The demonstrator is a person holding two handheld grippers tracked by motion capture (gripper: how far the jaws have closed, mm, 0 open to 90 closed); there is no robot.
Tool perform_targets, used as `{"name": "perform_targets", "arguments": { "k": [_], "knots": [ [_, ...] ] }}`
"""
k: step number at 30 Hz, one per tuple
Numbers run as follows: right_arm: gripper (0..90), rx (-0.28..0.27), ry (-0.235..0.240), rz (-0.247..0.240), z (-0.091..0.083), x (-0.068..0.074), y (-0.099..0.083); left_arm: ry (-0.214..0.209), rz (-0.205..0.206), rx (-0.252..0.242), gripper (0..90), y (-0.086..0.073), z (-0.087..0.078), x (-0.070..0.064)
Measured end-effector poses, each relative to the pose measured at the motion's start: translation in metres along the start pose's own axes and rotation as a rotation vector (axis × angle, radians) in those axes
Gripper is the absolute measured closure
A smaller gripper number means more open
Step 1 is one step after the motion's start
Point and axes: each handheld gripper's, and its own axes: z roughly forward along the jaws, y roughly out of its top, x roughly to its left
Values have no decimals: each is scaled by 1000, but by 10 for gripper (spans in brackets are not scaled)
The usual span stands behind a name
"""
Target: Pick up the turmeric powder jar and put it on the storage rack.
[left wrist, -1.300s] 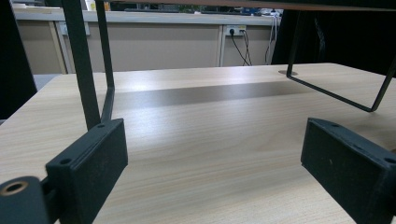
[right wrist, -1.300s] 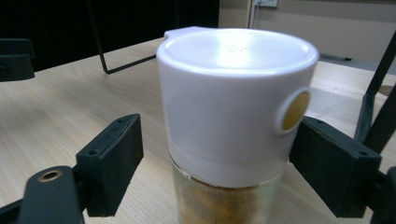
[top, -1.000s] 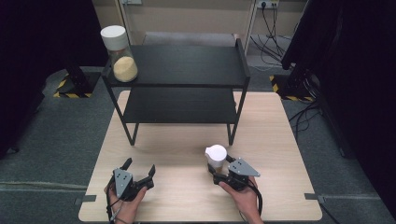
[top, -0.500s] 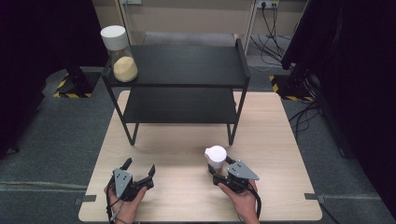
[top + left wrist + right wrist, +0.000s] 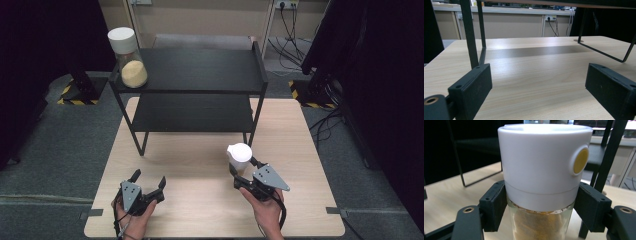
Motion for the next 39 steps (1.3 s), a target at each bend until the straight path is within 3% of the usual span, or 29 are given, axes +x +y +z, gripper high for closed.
{"name": "perform_targets", "arguments": {
  "k": [16, 39],
  "knots": [
    [305, -117, -46, 8, -3, -1, 45, 3, 9, 2, 67, 0, 0, -2],
    [305, -210, -61, 31, 2, -4, 101, 8, -4, 5, 66, 1, 1, -2]
  ]
}}
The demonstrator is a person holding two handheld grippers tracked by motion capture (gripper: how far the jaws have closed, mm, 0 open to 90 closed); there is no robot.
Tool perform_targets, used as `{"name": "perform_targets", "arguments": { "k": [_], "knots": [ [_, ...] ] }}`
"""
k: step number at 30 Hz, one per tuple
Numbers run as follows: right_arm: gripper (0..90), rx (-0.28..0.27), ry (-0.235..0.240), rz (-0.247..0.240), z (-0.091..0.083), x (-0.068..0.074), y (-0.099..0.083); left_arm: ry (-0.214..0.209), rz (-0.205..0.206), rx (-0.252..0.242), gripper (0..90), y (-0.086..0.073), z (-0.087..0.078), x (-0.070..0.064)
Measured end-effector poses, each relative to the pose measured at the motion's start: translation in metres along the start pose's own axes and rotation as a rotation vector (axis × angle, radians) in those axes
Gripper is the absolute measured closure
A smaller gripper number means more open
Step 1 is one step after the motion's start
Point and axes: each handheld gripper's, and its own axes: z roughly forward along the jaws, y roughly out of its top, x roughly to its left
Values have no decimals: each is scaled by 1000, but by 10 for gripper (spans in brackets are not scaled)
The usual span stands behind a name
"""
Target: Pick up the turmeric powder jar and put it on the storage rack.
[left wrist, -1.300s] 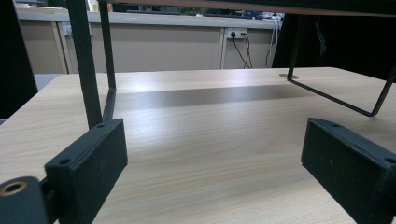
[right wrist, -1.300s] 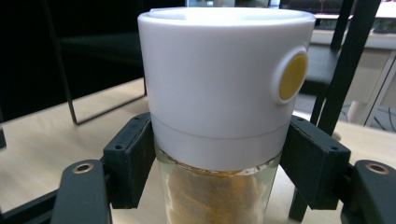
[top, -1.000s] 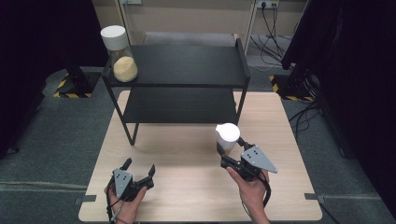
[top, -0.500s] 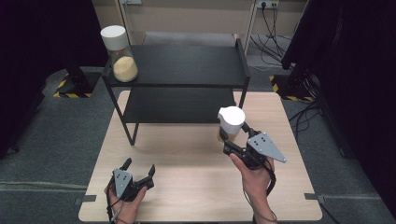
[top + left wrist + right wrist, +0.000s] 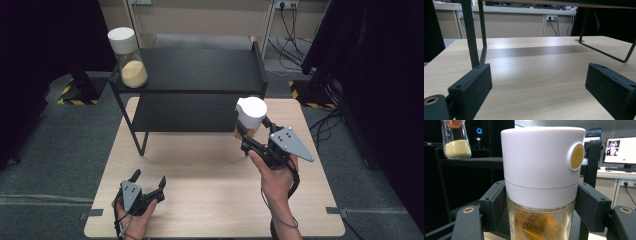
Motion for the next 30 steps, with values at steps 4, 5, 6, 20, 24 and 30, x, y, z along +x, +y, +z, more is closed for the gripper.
{"name": "perform_targets", "arguments": {
  "k": [4, 5, 6, 20, 24, 30],
  "knots": [
    [305, -15, -2, 3, 2, 1, 7, 0, 1, 0, 67, 0, 0, 0],
    [305, -19, -3, 4, 3, 1, 9, 1, 2, 0, 67, 0, 0, 0],
    [305, -25, -4, 5, 3, 1, 10, 1, 2, 1, 67, 0, 0, 0],
    [305, -71, -11, 4, 12, 4, 37, 1, 5, 1, 66, 0, 0, -1],
    [305, -81, -9, 4, 14, 5, 42, 2, 5, 0, 67, 0, 0, -1],
    [305, -86, -9, -3, 18, 6, 48, 3, 5, 1, 67, 0, 0, -1]
  ]
}}
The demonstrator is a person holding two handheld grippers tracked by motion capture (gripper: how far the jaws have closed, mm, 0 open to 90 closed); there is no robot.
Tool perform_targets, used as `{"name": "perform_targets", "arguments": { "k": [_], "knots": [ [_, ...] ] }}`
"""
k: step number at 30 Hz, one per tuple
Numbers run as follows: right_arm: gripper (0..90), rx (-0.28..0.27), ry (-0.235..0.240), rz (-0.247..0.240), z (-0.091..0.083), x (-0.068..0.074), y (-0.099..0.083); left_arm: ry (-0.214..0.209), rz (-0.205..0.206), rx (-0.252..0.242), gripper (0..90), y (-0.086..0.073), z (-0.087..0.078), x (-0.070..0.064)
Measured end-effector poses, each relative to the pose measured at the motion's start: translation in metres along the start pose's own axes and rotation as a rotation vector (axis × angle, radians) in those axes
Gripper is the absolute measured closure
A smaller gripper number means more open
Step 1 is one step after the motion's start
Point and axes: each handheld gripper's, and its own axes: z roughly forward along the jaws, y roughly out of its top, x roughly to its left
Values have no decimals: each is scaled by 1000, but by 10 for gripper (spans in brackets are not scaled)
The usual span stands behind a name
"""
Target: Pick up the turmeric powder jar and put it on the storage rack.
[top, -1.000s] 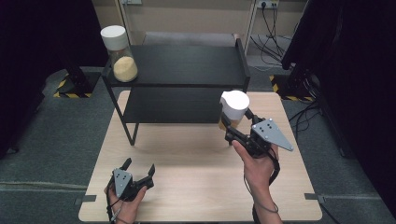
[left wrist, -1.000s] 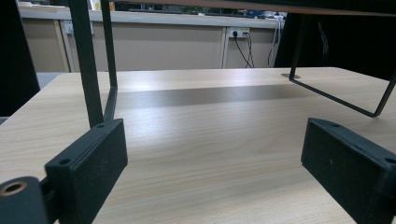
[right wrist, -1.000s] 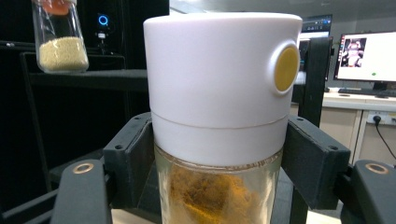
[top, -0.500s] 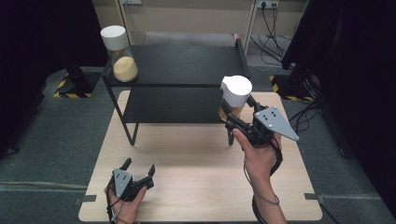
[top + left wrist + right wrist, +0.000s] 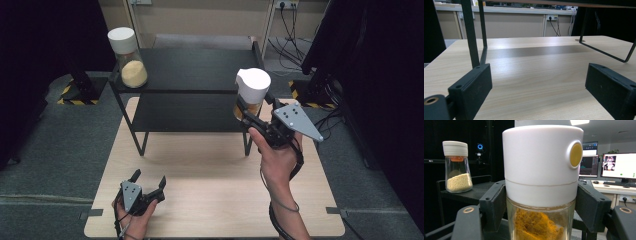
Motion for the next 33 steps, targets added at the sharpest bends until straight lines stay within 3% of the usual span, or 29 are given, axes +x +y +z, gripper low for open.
{"name": "perform_targets", "arguments": {
  "k": [33],
  "knots": [
    [305, -9, -29, 16, 36, 1, 32, 3, -5, 0, 68, 0, 0, 0]
  ]
}}
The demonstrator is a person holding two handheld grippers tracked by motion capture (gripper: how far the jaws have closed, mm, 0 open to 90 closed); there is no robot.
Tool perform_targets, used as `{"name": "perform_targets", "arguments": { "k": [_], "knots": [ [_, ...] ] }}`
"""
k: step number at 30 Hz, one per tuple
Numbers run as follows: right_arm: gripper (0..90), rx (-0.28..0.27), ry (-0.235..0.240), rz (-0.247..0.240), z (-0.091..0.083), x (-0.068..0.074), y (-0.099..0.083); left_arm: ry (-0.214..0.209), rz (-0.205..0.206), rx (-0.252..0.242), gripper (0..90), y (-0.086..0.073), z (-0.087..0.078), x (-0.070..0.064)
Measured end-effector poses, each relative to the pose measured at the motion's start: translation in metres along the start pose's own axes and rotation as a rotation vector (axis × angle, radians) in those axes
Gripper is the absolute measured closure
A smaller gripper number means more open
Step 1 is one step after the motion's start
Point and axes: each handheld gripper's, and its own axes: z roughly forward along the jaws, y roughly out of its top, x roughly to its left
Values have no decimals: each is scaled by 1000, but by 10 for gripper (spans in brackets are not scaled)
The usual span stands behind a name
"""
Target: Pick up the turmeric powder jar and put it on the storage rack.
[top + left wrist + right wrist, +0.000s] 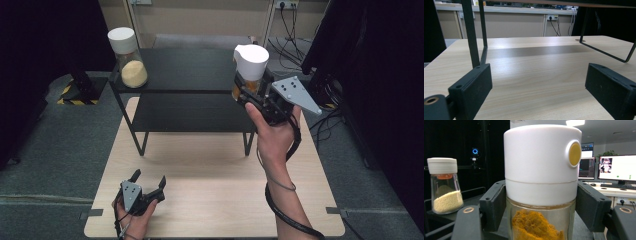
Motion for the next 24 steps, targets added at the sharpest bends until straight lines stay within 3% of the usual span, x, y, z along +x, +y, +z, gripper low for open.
{"name": "perform_targets", "arguments": {
  "k": [24],
  "knots": [
    [305, 44, -51, 9, 39, -4, 16, -3, 3, -1, 68, 0, 0, 0]
  ]
}}
